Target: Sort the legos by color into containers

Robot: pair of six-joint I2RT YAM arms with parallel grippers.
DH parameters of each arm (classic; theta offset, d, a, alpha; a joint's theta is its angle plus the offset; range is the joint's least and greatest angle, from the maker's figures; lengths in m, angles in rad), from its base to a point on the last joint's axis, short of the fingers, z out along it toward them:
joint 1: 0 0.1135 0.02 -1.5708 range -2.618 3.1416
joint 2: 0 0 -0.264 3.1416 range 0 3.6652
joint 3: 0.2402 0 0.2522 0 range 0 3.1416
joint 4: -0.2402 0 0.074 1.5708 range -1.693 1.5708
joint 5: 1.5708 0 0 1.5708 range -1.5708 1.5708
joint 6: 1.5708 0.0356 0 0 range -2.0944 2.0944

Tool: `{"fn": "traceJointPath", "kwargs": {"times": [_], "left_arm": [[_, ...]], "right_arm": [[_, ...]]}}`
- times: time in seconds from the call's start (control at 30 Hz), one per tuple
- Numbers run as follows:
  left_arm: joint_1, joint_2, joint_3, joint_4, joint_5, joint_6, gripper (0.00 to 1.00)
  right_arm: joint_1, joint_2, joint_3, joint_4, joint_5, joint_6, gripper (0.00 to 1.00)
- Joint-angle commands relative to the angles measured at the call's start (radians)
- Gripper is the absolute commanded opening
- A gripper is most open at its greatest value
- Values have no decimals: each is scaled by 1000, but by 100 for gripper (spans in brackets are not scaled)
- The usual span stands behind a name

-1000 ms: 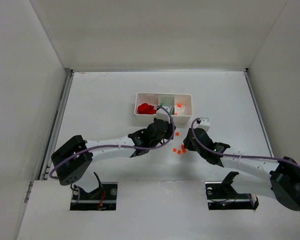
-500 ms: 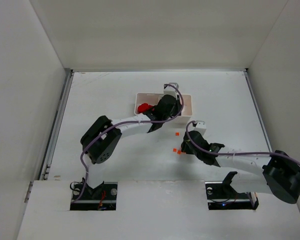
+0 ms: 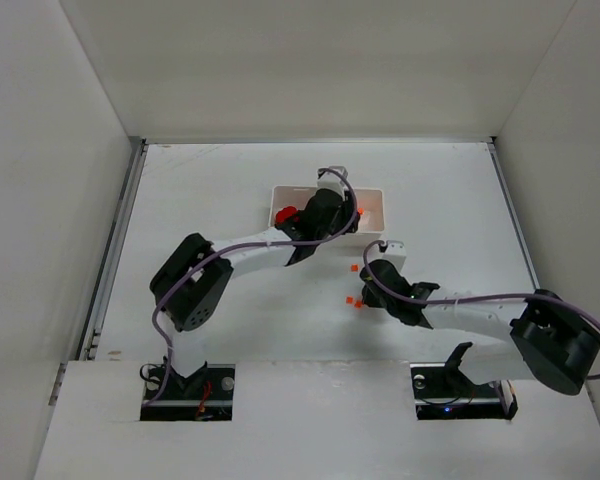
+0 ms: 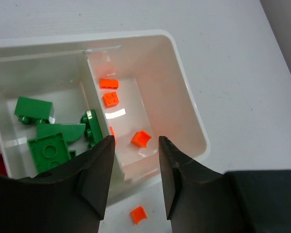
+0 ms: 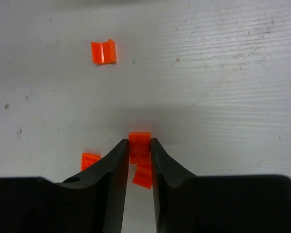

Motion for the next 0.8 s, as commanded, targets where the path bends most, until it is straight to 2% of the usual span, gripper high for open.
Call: {"fn": "traceJointPath", "kwargs": {"times": [0.0, 0.2, 0.37, 0.57, 0.77], "left_arm": [[8, -178, -93, 63, 1, -28, 37], [-31, -375, -340, 81, -45, -71, 35], [-101, -470, -483, 81, -123, -96, 35], [-210, -407, -500, 87, -229, -91, 35], [-227, -283, -436, 115, -250, -85, 35]], "right_arm": [[13, 8, 40, 19, 29, 3, 27], [7, -85, 59, 2, 49, -29, 24], [-79, -170, 154, -14, 21, -135, 24], [-195, -121, 307, 31, -25, -239, 24], [-297, 69, 436, 118, -74, -294, 25]]}}
